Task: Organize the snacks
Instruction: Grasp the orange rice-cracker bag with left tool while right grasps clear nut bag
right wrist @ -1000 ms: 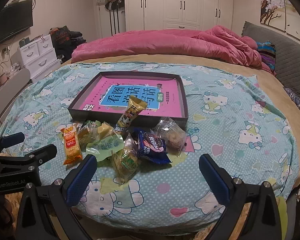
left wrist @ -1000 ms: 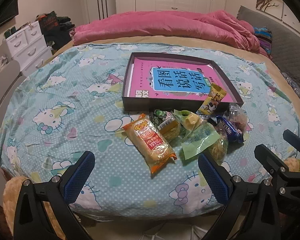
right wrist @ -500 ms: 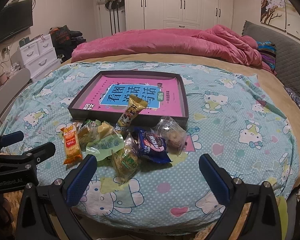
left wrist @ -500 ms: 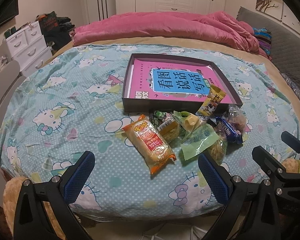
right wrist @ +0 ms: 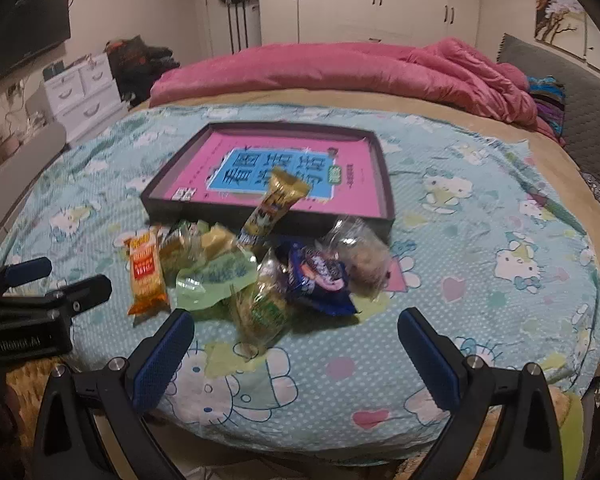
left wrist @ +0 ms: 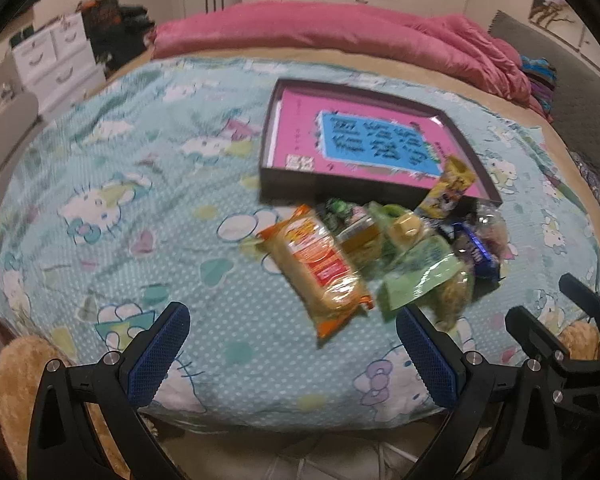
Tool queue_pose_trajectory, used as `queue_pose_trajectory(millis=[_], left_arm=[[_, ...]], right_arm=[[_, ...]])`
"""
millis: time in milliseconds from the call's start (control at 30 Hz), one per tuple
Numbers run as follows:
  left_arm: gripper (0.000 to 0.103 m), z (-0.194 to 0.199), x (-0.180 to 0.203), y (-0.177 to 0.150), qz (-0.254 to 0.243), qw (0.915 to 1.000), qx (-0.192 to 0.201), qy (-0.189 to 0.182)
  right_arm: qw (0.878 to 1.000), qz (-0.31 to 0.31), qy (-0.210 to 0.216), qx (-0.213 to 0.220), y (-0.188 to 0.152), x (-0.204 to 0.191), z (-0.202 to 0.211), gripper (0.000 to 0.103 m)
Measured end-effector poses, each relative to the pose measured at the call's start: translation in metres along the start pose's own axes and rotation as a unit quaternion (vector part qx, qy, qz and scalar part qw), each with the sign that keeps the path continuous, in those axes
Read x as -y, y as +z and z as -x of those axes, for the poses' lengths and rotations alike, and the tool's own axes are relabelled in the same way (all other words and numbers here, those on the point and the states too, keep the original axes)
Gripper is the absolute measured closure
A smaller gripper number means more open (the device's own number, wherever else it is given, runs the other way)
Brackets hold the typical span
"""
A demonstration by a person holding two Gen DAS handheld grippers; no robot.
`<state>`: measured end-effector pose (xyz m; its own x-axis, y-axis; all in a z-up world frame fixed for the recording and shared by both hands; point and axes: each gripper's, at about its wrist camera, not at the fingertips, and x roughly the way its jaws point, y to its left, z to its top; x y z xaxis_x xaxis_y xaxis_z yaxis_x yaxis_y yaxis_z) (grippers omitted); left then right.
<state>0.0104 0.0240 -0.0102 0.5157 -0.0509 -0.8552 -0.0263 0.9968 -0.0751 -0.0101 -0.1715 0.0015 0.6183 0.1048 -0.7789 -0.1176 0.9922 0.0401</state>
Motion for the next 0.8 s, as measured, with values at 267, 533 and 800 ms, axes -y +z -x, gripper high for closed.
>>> queue_pose_trajectory(millis=[267, 533, 800], left_arm=[[0.0, -0.028, -0.037, 0.003, 0.063, 0.9973, -0.038, 0.0], [0.0, -0.051, -0.018, 0.013, 0.058, 0.996, -0.06, -0.034], [0.005, -0.071, -0.011, 0.019, 0.051, 0.9955, -0.071, -0.037]], right_arm=[[0.996, 0.033, 0.047, -0.066, -0.005, -0.019, -0.038, 0.008], [0.992, -0.004, 0.08, -0.101, -0.008, -0.009, -0.067, 0.027], [0.99, 0.009, 0.087, -0.11, -0.005, -0.011, -0.082, 0.045]])
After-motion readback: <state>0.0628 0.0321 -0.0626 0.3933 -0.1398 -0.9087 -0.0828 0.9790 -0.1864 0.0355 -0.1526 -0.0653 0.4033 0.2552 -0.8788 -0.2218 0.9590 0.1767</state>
